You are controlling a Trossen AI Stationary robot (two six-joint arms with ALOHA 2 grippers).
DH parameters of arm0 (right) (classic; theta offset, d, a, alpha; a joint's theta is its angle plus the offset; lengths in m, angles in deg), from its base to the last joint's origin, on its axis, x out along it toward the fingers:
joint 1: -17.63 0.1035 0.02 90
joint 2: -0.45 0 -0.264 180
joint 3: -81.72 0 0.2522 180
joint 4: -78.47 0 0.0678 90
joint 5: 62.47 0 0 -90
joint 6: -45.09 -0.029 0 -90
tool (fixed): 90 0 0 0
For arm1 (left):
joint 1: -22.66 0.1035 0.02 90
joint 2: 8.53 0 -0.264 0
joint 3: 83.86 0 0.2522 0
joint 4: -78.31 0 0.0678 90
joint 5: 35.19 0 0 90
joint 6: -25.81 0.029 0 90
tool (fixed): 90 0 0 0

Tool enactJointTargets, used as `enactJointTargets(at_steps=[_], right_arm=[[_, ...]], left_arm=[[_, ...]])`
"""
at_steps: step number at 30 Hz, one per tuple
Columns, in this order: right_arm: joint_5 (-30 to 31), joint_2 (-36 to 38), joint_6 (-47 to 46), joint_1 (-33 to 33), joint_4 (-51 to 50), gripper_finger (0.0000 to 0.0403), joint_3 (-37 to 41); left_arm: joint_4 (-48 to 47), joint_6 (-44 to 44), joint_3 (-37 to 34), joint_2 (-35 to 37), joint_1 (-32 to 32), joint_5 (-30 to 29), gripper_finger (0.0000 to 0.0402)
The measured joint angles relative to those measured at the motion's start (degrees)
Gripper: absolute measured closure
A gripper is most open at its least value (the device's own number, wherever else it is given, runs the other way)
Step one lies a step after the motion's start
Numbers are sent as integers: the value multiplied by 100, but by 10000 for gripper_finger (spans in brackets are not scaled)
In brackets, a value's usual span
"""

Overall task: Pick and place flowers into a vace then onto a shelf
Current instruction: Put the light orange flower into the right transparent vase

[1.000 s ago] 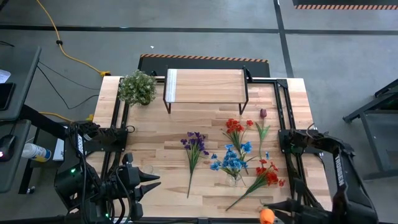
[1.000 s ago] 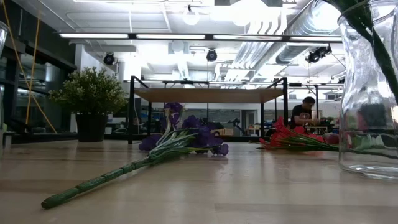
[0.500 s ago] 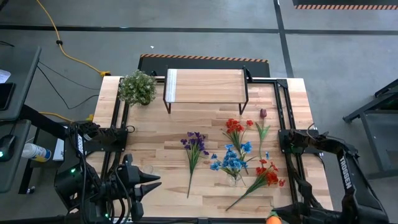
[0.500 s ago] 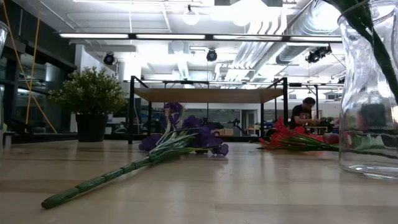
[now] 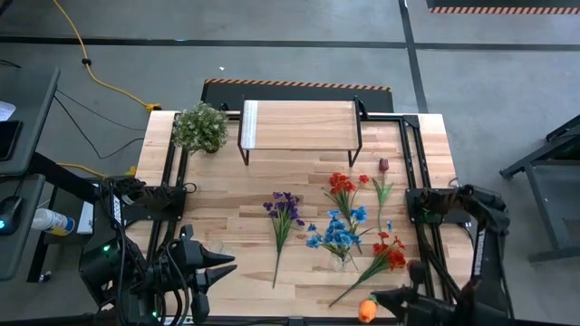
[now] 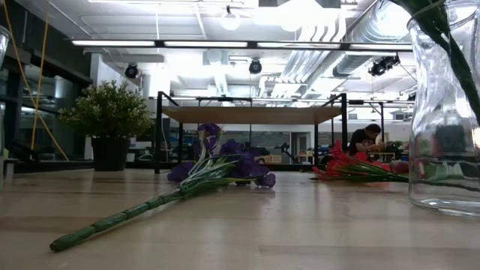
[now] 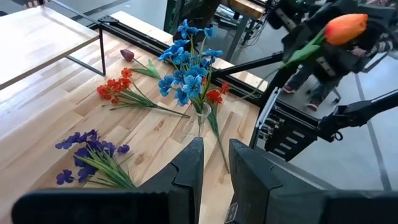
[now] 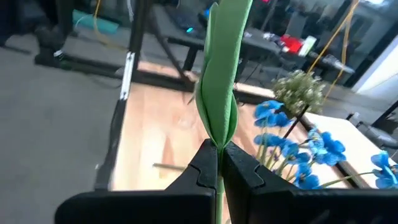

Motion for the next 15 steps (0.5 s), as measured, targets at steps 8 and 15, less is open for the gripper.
enactJointTargets(at_steps=[8,15], right_arm=[[1366,1371,1612,123,3265,403,2364],[1375,2164,2035,-96,5020,403,3565]], left_arm=[[202,-2,0,0,0,28,291],[205,25,0,0,2,28,291]])
